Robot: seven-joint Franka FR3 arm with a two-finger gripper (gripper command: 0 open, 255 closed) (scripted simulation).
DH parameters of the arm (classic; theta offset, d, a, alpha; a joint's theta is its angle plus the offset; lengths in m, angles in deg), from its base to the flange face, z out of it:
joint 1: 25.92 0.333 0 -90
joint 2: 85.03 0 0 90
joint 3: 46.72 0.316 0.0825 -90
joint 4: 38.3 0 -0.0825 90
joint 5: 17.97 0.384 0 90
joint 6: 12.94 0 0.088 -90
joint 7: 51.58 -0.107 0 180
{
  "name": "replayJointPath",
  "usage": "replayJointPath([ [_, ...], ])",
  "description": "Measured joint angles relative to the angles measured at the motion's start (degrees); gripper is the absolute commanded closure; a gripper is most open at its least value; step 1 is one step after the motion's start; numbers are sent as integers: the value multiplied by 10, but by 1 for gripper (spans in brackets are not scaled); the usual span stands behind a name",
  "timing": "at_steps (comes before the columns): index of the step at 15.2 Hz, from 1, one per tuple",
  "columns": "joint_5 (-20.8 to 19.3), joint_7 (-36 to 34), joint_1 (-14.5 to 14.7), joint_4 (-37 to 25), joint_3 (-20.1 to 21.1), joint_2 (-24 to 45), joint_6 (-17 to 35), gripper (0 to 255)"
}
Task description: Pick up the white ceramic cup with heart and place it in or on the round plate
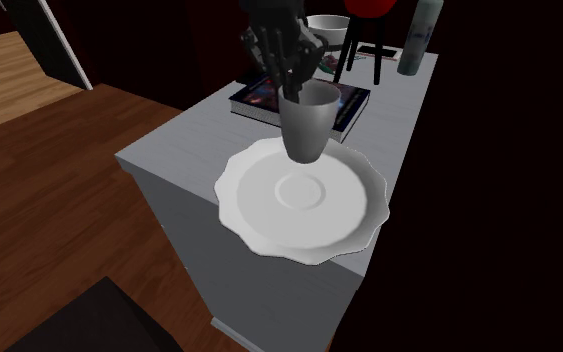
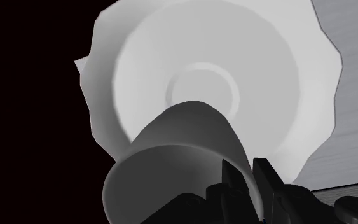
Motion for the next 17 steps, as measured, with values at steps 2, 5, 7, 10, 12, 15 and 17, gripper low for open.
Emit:
replayJointPath([
  [2,0,-1,0,21,0,-5,17,255],
  [5,0,-3,0,53,0,-11,42,255],
  [7,-1,-4,-1,73,-1,-15,59,255],
  [10,-1,-6,-1,102,-1,-19,82,255],
  [12,-2,-8,0,114,0,-18,95,255],
  [15,-2,-8,-1,121,-1,-20,101,255],
  [17,-2,-8,-1,121,-1,-20,101,255],
])
